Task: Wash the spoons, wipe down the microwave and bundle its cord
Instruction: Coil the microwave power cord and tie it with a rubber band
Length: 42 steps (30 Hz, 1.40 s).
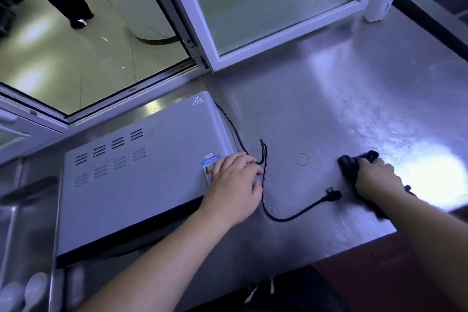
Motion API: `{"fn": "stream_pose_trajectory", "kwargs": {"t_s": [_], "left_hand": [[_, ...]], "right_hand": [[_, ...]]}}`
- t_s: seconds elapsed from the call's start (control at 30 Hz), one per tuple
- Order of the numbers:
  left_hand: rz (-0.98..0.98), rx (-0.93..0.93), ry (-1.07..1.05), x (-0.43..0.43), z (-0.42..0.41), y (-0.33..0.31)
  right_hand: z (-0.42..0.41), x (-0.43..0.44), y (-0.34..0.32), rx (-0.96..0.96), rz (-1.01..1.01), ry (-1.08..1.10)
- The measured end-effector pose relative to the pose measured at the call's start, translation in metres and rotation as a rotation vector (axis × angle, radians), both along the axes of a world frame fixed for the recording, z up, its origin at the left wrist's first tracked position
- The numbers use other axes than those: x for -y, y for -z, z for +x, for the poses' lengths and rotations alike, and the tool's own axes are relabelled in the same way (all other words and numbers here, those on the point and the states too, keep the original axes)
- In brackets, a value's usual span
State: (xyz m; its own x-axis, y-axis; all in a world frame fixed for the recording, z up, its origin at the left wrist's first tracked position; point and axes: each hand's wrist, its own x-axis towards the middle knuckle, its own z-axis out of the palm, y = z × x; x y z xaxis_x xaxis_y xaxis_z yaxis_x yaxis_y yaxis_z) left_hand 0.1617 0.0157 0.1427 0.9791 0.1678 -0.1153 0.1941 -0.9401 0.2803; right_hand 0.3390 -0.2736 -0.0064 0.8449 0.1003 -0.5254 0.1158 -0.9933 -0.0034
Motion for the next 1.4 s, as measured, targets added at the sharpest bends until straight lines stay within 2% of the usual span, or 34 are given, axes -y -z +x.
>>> {"fn": "stream_pose_trajectory", "kwargs": {"t_s": [0.07, 0.13, 0.23, 0.33, 0.47, 0.63, 0.73, 0.93, 1.1, 1.23, 1.4], "left_hand": [[0.017, 0.001, 0.003, 0.001, -0.001, 0.0], [0.031, 0.008, 0.008, 0.002, -0.001, -0.001], [0.035, 0.026, 0.015, 0.005, -0.003, -0.001], [0.013, 0.073, 0.033, 0.007, -0.011, -0.001], [-0.065, 0.13, 0.073, 0.007, -0.028, -0.004], [-0.125, 0.156, 0.117, -0.004, -0.044, -0.006], [-0.147, 0.165, 0.133, -0.012, -0.048, -0.007], [-0.194, 0.194, 0.135, -0.026, -0.048, -0.011], [-0.222, 0.178, 0.16, -0.031, -0.04, -0.017], [-0.228, 0.179, 0.146, -0.036, -0.028, -0.025], [-0.196, 0.134, 0.12, -0.04, -0.003, -0.029]], "right_hand": [[-0.006, -0.007, -0.003, 0.112, -0.048, -0.112], [-0.017, -0.018, 0.0, 0.159, 0.028, -0.245], [-0.045, -0.038, 0.007, 0.085, 0.137, -0.461], [-0.077, -0.048, 0.018, 0.061, 0.11, -0.645], [-0.103, -0.058, 0.03, 0.05, 0.044, -0.708], [-0.119, -0.068, 0.032, 0.04, -0.048, -0.636], [-0.126, -0.066, 0.029, 0.003, -0.034, -0.57], [-0.13, -0.06, 0.012, -0.002, 0.165, -0.317], [-0.124, -0.065, -0.016, 0.098, 0.39, -0.097], [-0.112, -0.071, -0.04, 0.205, 0.492, -0.025], [-0.087, -0.075, -0.06, 0.265, 0.555, -0.041]]}}
